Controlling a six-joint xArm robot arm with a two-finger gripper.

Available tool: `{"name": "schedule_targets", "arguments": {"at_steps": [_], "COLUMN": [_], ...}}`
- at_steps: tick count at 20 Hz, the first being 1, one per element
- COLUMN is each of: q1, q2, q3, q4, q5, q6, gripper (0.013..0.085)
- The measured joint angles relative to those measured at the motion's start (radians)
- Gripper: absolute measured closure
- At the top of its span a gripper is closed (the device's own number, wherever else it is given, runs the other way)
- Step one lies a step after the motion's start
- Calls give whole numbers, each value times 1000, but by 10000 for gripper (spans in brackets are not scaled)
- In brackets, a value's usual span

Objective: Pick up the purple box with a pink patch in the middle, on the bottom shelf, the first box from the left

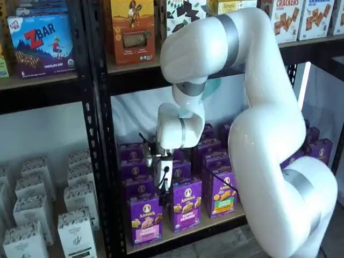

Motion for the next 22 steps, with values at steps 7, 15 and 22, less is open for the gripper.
{"name": "schedule_targets", "arguments": {"at_steps": [7, 15, 22], "q1": [15, 29, 34], "q2": [18, 68, 125], "q3": [-17, -47, -108], "q4": [6, 11, 3], "q5": [-19, -64, -59], "q6": [9, 16, 28], "gripper": [130, 130, 130]}}
